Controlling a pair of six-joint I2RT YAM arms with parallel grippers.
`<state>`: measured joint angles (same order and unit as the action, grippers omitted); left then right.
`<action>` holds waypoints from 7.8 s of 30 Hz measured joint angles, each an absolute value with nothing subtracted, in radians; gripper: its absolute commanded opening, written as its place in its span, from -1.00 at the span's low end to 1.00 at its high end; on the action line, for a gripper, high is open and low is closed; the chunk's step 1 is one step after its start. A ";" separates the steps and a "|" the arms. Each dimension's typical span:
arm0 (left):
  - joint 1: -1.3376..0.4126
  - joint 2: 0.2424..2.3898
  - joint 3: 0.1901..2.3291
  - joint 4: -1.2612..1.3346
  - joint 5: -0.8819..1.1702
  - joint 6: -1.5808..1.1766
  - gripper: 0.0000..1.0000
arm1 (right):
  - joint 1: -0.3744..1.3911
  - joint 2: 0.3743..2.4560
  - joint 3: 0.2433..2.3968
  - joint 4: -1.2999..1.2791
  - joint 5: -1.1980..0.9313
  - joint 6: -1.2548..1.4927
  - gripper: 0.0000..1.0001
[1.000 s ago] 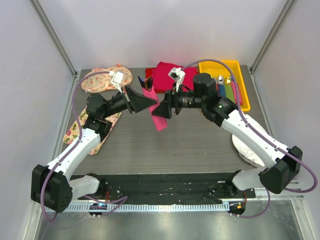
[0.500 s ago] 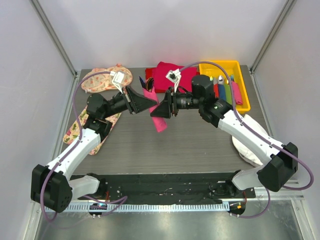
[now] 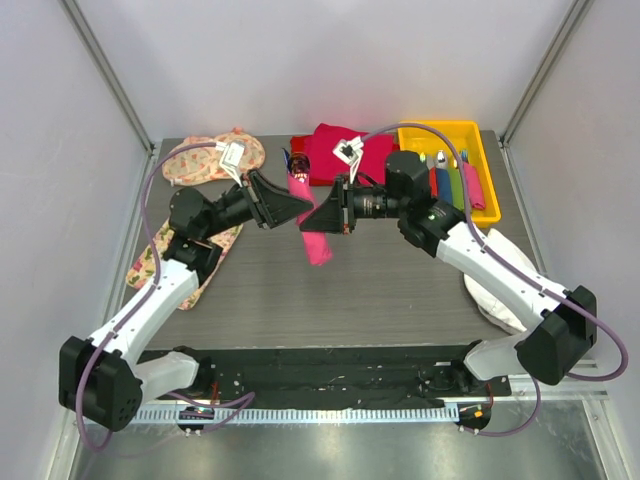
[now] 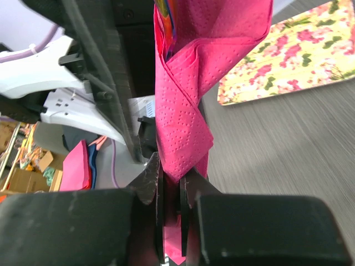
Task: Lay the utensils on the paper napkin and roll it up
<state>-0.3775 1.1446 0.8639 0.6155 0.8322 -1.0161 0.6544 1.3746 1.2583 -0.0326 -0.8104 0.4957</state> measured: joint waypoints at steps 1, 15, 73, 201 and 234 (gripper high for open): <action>-0.377 1.137 0.864 0.606 0.817 -1.012 0.11 | 0.654 1.372 1.254 -0.038 -0.794 0.495 -0.98; -0.355 1.108 0.828 0.495 0.734 -1.010 0.36 | 0.654 1.349 1.243 -0.047 -0.719 0.491 -0.98; -0.360 1.203 0.807 0.677 0.816 -1.145 -1.00 | 0.651 1.295 1.061 0.037 -0.754 0.545 -0.82; -0.366 1.185 0.773 0.759 0.859 -1.142 -1.00 | 0.531 1.355 1.253 0.056 -0.795 0.620 0.25; -0.396 1.217 0.774 0.774 0.847 -1.147 -1.00 | 0.531 1.414 1.224 0.237 -0.779 0.809 0.15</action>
<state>-0.3958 1.2171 0.7738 0.7742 0.8467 -1.1473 0.5312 1.4136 1.2240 0.2375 -0.7788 0.8093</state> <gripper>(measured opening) 0.053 0.591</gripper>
